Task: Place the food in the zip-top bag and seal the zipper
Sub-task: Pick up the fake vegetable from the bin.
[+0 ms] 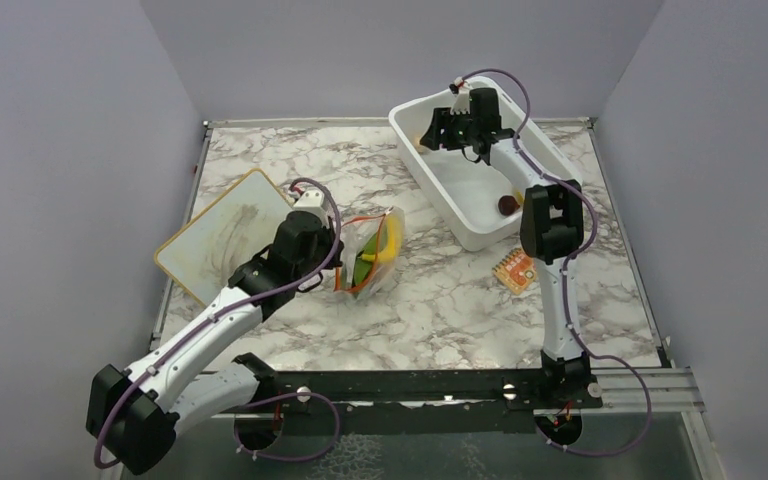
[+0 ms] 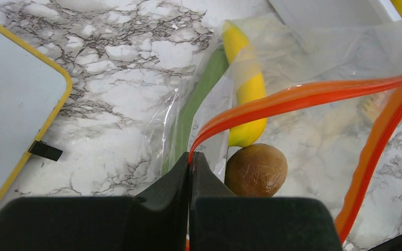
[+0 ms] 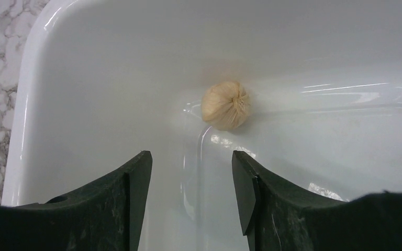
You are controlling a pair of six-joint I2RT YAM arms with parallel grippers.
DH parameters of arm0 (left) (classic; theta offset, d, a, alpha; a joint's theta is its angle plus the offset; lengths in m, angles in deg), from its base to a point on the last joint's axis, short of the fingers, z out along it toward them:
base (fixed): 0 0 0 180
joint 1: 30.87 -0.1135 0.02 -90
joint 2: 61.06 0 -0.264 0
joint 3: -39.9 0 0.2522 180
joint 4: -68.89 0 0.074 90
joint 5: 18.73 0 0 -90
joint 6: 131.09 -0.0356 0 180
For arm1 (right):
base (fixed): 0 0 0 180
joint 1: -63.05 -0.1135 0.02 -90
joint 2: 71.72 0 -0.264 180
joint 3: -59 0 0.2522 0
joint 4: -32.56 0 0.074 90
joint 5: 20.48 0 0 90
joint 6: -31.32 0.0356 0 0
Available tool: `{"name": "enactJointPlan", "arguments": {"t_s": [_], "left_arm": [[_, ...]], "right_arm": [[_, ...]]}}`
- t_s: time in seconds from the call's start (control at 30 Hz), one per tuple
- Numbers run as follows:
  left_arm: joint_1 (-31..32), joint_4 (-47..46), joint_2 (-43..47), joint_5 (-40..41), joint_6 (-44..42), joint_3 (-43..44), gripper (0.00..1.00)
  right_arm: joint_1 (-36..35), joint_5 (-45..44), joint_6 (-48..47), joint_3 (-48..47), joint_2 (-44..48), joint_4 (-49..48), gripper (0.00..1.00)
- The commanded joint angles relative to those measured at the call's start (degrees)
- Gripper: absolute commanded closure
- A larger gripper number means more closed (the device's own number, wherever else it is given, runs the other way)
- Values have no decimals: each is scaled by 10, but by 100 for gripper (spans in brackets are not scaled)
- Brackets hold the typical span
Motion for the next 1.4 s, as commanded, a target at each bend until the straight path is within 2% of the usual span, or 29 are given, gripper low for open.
{"name": "enactJointPlan", "arguments": {"t_s": [0.0, 0.13, 0.33, 0.63, 0.77, 0.83, 1.0, 1.2, 1.37], "left_arm": [[0, 81, -50, 44, 68, 79, 100], [0, 129, -90, 46, 89, 135, 100], [0, 162, -125, 37, 110, 170, 100], [0, 166, -121, 52, 129, 161, 100], [0, 166, -121, 55, 127, 167, 100], [-1, 166, -121, 50, 123, 167, 100], [-1, 171, -110, 19, 111, 158, 100], [-1, 168, -97, 26, 93, 152, 100], [0, 156, -105, 26, 21, 159, 100]], "right_arm": [[7, -40, 1, -33, -22, -25, 41], [8, 8, 7, -40, -48, -50, 37], [8, 21, 49, -25, -72, -102, 34], [7, 29, 58, -118, -157, -119, 38], [6, 17, 63, -103, -165, -149, 39], [4, 12, 66, -102, -174, -165, 43], [4, 18, 60, -120, -190, -174, 63], [4, 22, 45, -96, -154, -182, 72], [4, 27, 45, -61, -94, -176, 73]]}}
